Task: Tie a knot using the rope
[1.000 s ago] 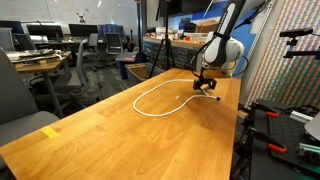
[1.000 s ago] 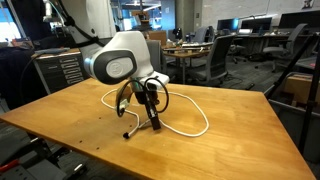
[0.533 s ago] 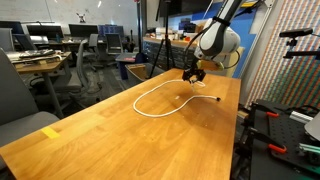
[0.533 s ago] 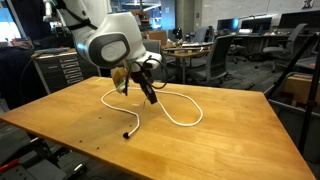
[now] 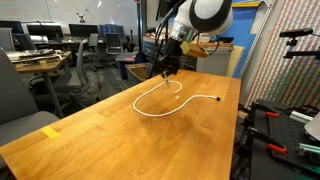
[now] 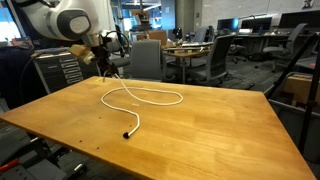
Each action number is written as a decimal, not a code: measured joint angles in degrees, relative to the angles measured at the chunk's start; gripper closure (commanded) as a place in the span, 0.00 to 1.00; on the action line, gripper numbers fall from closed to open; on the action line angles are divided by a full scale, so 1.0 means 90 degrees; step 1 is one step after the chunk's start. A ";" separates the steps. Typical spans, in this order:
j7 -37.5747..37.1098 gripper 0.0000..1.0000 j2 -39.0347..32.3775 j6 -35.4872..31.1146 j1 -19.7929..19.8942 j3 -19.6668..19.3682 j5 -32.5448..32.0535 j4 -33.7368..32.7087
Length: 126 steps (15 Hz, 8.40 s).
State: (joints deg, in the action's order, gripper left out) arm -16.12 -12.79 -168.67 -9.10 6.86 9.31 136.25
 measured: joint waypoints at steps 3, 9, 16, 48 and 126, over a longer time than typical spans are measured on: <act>0.0024 0.93 -0.0238 0.0326 -0.0381 0.0852 0.0204 -0.0449; 0.0961 0.68 -0.1353 0.1176 -0.0670 0.2029 0.0659 -0.1593; 0.2408 0.22 -0.2221 0.3516 -0.0399 0.1527 0.0131 -0.2234; 0.0114 0.81 -0.1022 0.0836 0.0704 -0.2220 -0.3809 0.1145; 0.1864 0.00 -0.3047 0.2873 -0.0044 -0.1293 -0.4204 -0.3989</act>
State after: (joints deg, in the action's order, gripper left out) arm 0.65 -40.21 -142.81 -9.50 -4.78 -28.52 100.36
